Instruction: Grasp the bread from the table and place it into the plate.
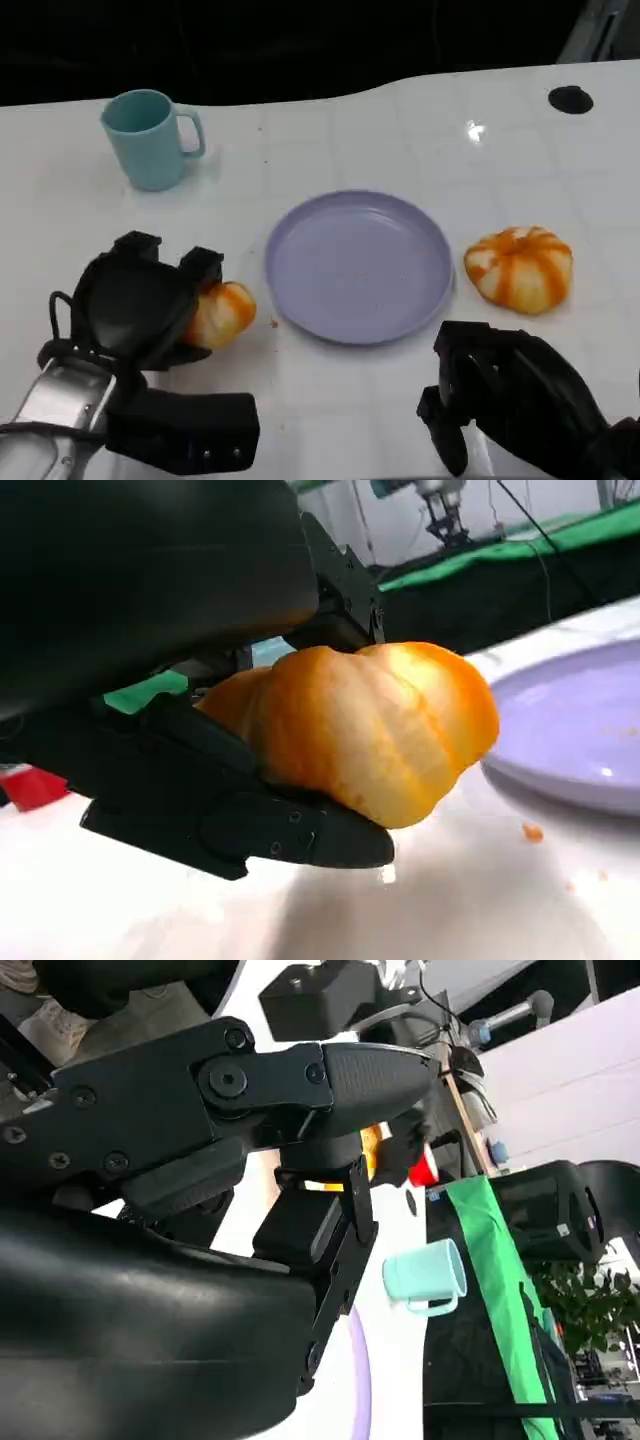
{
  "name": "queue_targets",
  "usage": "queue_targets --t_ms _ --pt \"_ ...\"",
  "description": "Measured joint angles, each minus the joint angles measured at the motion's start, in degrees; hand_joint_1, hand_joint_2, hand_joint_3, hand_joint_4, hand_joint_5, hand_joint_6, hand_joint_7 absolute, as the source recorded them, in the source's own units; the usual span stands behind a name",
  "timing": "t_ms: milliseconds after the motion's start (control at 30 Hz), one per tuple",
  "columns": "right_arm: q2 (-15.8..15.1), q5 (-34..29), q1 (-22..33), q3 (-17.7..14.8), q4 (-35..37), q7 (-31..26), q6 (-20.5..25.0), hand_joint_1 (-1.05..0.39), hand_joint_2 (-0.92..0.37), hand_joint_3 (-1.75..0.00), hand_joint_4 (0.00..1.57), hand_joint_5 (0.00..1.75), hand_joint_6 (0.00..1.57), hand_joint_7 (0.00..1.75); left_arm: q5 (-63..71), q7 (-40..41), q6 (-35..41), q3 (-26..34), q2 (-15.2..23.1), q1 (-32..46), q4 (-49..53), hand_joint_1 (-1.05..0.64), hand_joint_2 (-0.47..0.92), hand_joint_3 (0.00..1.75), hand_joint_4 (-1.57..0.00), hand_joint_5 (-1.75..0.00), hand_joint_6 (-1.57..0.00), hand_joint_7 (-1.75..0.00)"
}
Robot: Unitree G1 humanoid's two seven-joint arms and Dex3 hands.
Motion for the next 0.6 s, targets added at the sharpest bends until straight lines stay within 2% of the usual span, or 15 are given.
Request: queue_targets --t_ms 133,233,300,333,367,433,500,533,567,600 --pt "0.0 0.0 0.0 0.0 0.0 0.0 0.0 -0.92 -0.92 -0.33 1.22 1.62 1.04 1.45 0.7 0.0 1.1 0.2 -0.1 0.3 -3.0 -0.24 0.71 0.57 -0.82 -1.75 -0.67 -1.65" --pt "0.0 0.0 -0.1 0.0 0.2 0.0 0.0 -0.93 -0.92 -0.32 1.23 1.61 1.04 1.44 0.3 2.9 0.0 0.9 -0.5 0.4 -3.8 -0.21 0.59 0.76 -0.87 -1.75 -0.65 -1.73" --pt "0.0 0.0 -0.1 0.0 0.3 0.0 0.0 -0.93 -0.92 -0.33 1.23 1.61 1.05 1.45 -0.1 5.1 -1.4 1.4 -0.9 0.2 -3.7 -0.22 0.56 0.80 -0.87 -1.75 -0.66 -1.68" --pt "0.0 -0.1 -0.2 0.0 0.4 0.0 0.0 -0.93 -0.92 -0.33 1.23 1.61 1.05 1.45 -0.1 5.6 -1.6 1.4 -1.1 0.0 -3.6 -0.22 0.54 0.79 -0.88 -1.75 -0.73 -1.48" --pt "0.0 -0.1 -0.2 0.0 0.5 0.0 0.0 -0.93 -0.92 -0.33 1.24 1.61 1.06 1.45 0.0 6.3 -1.9 1.4 -1.3 -0.4 -3.2 -0.21 0.54 0.78 -0.90 -1.75 -0.86 -1.12" --pt "0.1 -0.1 -0.4 0.0 0.8 0.0 0.0 -0.93 -0.92 -0.32 1.24 1.61 1.06 1.45 0.0 8.6 -3.0 1.4 -1.7 -1.7 -1.5 -0.23 0.54 0.81 -0.91 -1.75 -1.04 -0.72" --pt "0.1 -0.2 -0.5 0.1 1.3 0.0 0.0 -0.93 -0.92 -0.32 1.24 1.60 1.06 1.45 0.0 10.2 -3.9 1.5 -2.2 -3.0 -0.3 -0.25 0.54 0.83 -0.91 -1.75 -1.08 -0.62" --pt "0.1 -0.2 -0.5 0.1 1.4 0.0 0.0 -0.93 -0.92 -0.33 1.23 1.60 1.05 1.45 0.0 10.4 -4.2 1.5 -2.4 -3.5 0.1 -0.25 0.51 0.88 -0.91 -1.75 -1.09 -0.71" --pt "0.2 -0.2 -0.5 0.1 1.4 0.0 -0.1 -0.94 -0.92 -0.33 1.23 1.61 1.05 1.45 -0.1 10.4 -4.6 1.5 -2.7 -3.9 0.4 -0.25 0.48 0.92 -0.92 -1.75 -1.03 -0.89" --pt "0.2 -0.3 -0.5 0.1 1.5 0.0 -0.2 -0.94 -0.92 -0.33 1.22 1.62 1.05 1.46 -0.1 10.5 -5.1 1.5 -2.8 -4.5 0.8 -0.25 0.45 0.96 -0.92 -1.75 -0.93 -1.16"
